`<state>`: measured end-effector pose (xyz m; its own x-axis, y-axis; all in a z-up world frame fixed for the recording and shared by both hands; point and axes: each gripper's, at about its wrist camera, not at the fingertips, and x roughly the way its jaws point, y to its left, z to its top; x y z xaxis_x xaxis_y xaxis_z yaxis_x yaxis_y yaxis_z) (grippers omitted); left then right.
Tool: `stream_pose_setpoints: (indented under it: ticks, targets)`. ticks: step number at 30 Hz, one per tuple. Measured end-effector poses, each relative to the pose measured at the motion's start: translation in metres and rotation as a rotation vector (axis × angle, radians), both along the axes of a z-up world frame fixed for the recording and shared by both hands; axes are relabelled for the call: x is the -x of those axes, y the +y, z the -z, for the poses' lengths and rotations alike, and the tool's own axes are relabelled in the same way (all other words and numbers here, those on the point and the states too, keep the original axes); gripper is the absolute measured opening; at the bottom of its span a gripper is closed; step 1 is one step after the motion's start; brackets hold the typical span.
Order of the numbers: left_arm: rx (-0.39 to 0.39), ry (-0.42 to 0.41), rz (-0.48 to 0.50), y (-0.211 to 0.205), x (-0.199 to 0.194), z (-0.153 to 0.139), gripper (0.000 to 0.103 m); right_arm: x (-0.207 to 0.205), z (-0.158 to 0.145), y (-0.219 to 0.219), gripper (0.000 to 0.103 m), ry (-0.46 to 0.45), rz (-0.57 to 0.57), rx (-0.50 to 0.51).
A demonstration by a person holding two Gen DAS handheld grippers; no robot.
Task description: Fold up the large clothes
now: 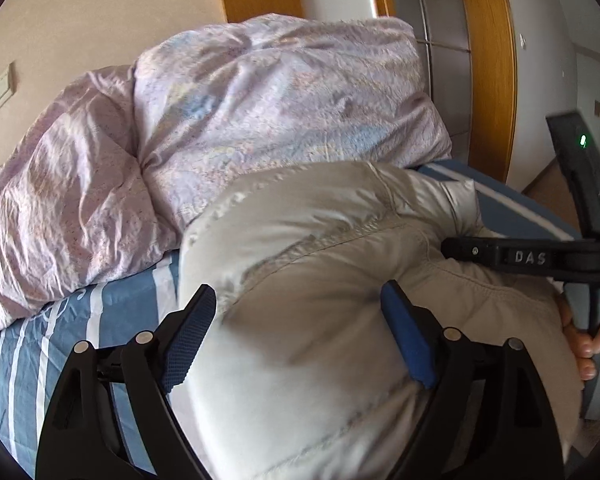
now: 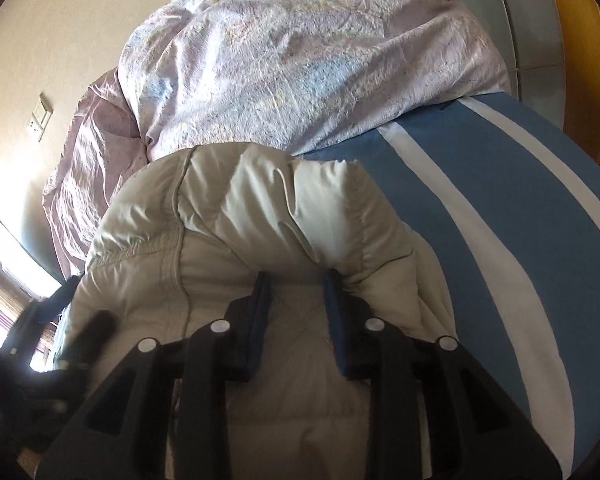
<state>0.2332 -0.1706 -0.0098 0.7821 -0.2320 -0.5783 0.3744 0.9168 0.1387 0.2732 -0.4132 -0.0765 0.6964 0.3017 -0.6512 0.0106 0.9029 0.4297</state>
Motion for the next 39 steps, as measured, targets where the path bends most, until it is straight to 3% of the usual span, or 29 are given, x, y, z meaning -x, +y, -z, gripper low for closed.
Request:
stream_pose_setpoints:
  ticks: [7,12,16,23,28,30,33,36,39]
  targets:
    - [0.022,0.05,0.012,0.017,0.001,-0.002,0.087,0.043,-0.026,0.007,0.042,-0.023,-0.055,0.056]
    - [0.024,0.075,0.017,0.011,-0.002,0.003,0.087,0.068,-0.038,0.006,0.044,-0.032,-0.094,0.024]
    - [0.042,0.093,0.019,0.012,-0.004,0.007,0.088,0.066,-0.022,0.01,0.047,0.022,-0.12,0.042]
    - [0.018,0.087,-0.012,0.003,-0.007,0.015,0.092,0.056,0.004,0.004,0.047,0.025,-0.146,-0.038]
    - [0.027,0.093,-0.016,0.006,-0.004,0.01,0.092,0.053,-0.008,0.005,0.047,0.087,-0.126,-0.017]
    - [0.102,0.144,-0.008,0.022,-0.001,-0.001,0.092,0.057,-0.026,0.005,0.056,0.114,-0.106,0.028]
    - [0.216,0.176,0.001,0.055,0.005,-0.017,0.091,0.069,-0.056,-0.009,0.101,0.084,-0.012,0.091]
    - [0.297,0.222,-0.004,0.086,0.002,-0.025,0.091,0.072,-0.073,-0.028,0.101,0.08,0.021,0.086]
    - [0.366,0.324,-0.011,0.106,-0.011,-0.017,0.091,0.064,-0.071,-0.053,0.101,0.105,0.018,-0.039]
